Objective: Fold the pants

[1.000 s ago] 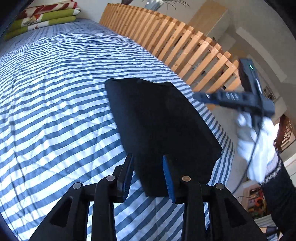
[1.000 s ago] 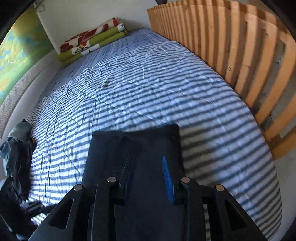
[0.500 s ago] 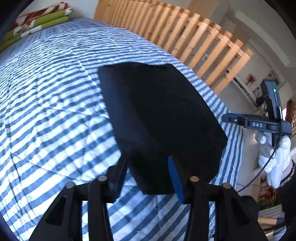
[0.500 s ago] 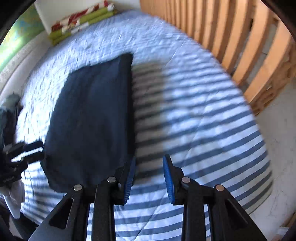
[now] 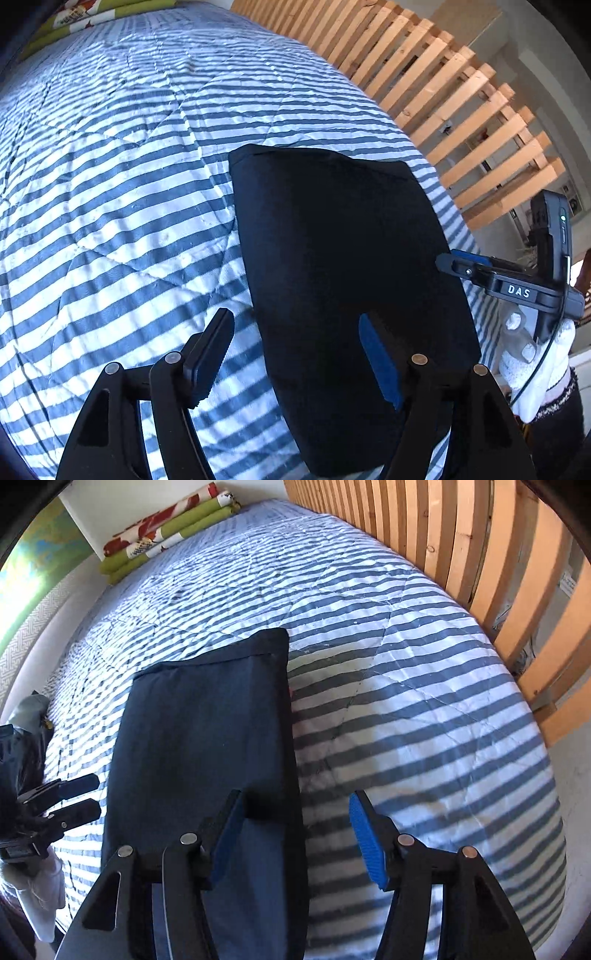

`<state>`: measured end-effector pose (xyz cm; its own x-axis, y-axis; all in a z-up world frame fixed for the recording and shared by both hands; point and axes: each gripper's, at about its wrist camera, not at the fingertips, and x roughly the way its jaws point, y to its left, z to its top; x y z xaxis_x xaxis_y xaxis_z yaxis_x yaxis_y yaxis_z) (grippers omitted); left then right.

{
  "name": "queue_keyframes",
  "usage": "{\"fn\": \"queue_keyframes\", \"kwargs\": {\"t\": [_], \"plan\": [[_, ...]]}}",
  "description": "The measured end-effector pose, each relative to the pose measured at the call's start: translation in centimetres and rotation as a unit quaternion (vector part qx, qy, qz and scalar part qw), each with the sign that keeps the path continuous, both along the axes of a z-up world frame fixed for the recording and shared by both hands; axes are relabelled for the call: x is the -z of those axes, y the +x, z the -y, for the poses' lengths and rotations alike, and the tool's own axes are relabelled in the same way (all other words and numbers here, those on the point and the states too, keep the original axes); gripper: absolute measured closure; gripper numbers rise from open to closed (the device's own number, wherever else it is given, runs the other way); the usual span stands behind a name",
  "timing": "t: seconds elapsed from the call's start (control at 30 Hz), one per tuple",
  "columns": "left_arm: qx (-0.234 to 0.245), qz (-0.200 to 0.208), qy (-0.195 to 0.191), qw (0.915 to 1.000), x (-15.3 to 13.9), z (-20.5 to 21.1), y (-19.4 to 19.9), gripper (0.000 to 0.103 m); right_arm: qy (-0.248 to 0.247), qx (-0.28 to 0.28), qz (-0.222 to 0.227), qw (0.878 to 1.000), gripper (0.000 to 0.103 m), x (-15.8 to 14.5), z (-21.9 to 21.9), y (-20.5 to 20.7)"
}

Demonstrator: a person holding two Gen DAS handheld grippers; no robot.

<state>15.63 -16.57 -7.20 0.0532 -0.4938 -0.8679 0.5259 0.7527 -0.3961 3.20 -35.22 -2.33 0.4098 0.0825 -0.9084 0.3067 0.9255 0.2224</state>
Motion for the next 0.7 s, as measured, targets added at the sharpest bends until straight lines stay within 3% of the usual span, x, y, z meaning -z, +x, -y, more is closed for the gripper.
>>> {"fn": "queue_keyframes", "kwargs": {"t": [0.13,0.33,0.5,0.53,0.57,0.6,0.7], "plan": [[-0.022,-0.020,-0.002,0.9995,1.0,-0.4,1.3,0.030,0.002,-0.007,0.001,1.000,0.046,0.3,0.5,1.3],[-0.011,-0.036,-0.019,0.9991,1.5,-0.1,1.6,0.031,0.057,-0.012,-0.018,0.998,0.046,1.9,1.2,3.3],[-0.001,-0.050,-0.036,0.9981,2.0,0.7,1.6,0.041,0.086,-0.025,-0.007,0.996,0.045,2.5,1.1,3.3],[-0.002,-0.049,-0.038,0.9981,2.0,0.7,1.5,0.042,0.090,-0.030,-0.005,0.996,0.047,2.5,0.9,3.2],[-0.002,-0.049,-0.039,0.9981,2.0,0.8,1.4,0.045,0.105,-0.038,-0.003,0.994,0.060,2.6,0.7,3.2],[0.001,-0.045,-0.039,0.9982,2.0,0.9,1.3,0.046,0.123,-0.043,-0.004,0.991,0.066,2.6,0.6,3.1],[0.003,-0.044,-0.043,0.9981,2.0,0.8,1.3,0.049,0.119,-0.045,-0.001,0.992,0.068,2.8,0.4,3.1]]}}
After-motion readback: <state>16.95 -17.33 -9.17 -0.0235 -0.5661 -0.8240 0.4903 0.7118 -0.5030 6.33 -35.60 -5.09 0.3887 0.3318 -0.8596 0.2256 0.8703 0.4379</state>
